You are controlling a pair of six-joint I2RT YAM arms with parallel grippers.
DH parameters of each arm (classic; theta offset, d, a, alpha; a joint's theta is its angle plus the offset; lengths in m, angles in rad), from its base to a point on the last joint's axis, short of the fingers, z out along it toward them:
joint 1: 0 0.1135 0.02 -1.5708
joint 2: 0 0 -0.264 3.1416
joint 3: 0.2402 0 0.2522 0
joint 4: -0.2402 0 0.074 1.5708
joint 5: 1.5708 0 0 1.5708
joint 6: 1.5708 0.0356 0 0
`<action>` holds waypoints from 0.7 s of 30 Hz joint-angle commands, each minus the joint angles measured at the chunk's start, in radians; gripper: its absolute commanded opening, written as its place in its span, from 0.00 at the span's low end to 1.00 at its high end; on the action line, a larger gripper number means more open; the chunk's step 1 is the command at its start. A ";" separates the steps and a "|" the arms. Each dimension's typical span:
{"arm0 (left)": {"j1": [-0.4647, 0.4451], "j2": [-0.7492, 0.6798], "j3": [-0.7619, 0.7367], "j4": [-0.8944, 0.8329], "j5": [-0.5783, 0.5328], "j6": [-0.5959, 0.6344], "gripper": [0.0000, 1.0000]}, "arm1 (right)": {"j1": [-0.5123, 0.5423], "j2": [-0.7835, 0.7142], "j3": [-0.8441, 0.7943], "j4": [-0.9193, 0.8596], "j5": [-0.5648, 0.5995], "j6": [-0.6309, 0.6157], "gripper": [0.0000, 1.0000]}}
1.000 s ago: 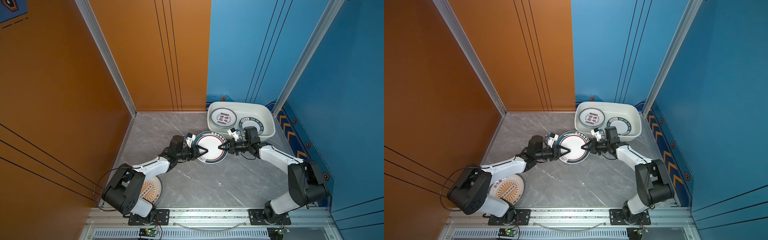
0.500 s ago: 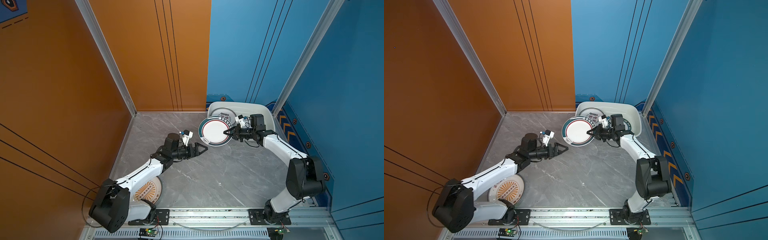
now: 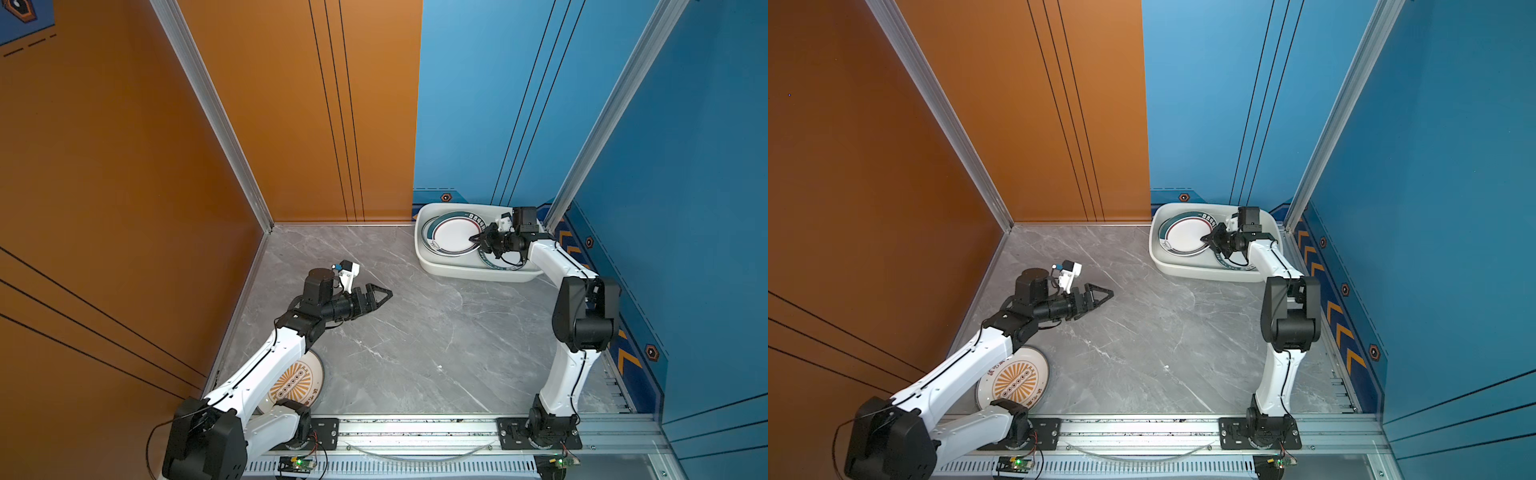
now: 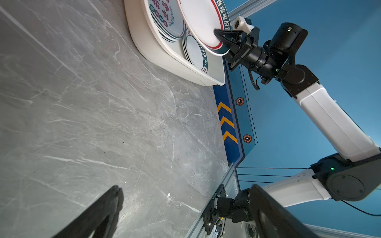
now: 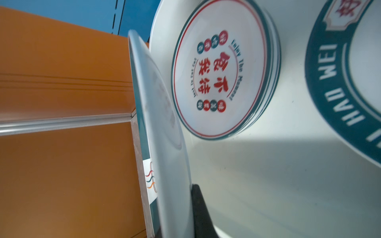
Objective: Place the plates into the plastic bin on the countertop
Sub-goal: 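Carry the plate into the white bin with the right gripper while the left releases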
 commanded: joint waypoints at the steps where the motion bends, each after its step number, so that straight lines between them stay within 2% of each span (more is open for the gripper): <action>1: 0.036 -0.036 -0.022 -0.053 0.038 0.029 0.98 | -0.009 0.077 0.121 -0.055 0.044 0.032 0.00; 9: 0.103 -0.096 -0.041 -0.105 0.072 0.047 0.98 | -0.008 0.268 0.403 -0.216 0.085 0.016 0.00; 21: 0.155 -0.149 -0.073 -0.137 0.100 0.062 0.98 | -0.007 0.361 0.448 -0.236 0.114 0.026 0.00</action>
